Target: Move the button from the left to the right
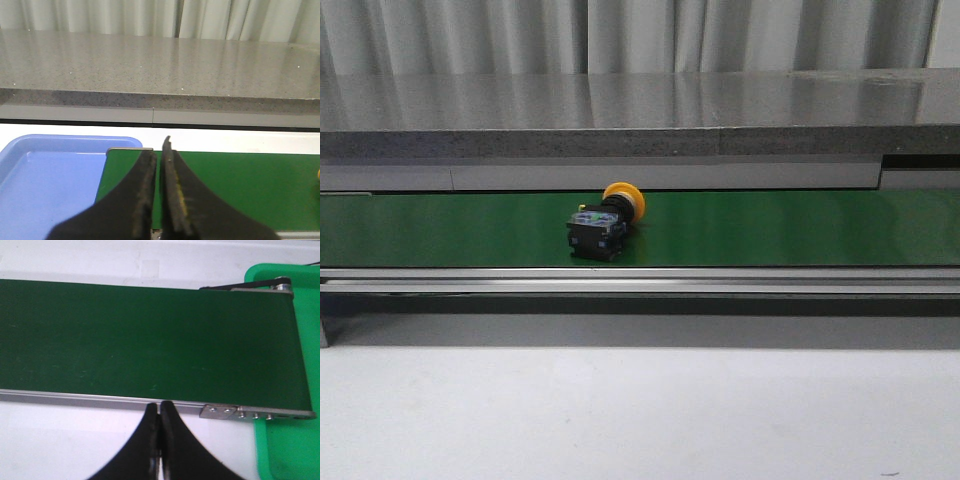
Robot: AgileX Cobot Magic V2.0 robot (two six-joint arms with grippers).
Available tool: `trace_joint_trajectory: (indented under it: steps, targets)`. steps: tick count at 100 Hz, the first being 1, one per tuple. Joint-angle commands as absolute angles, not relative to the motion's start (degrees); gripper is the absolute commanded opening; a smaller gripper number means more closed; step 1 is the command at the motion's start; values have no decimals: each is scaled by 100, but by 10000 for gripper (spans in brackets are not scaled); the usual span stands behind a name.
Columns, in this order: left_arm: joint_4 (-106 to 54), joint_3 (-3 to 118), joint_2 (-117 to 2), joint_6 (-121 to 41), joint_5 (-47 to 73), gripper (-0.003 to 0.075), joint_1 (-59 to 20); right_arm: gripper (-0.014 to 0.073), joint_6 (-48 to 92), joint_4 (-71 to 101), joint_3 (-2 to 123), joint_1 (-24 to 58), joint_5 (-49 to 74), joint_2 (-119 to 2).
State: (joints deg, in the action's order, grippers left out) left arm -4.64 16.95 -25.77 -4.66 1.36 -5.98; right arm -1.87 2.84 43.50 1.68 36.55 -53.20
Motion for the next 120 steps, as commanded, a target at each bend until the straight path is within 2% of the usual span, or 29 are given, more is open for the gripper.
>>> trace_joint_trajectory:
  steps: [1,10,17,29,34,39,73,120]
  targets:
    - [-505,1849,-2596,-472,-367,5,-646,-41,-178,506,4560,146,3375,-5427]
    - [-505,1849,-2596,-472,-367,5,-646,62,-178,761,4560,146,3375,-5486]
    - [-505,1849,-2596,-472,-367,5,-646,205,-178,847,4560,146,3364,-5494]
    - [-505,1849,-2596,-472,-367,5,-646,514,-178,847,4560,146,3365,-5494]
    - [-505,1849,-2596,-472,-367,5,-646,601,-178,847,4560,146,3345,-5494]
    - [-505,1849,-2596,-472,-367,5,-646,651,-178,884,4560,146,3324,-5494]
    - [-505,1849,-2596,-472,-367,5,-646,652,-172,1702,4631,407,3052,-5671]
    - [-505,1849,-2596,-472,-367,5,-646,652,-172,1696,5551,1387,3021,-7613]
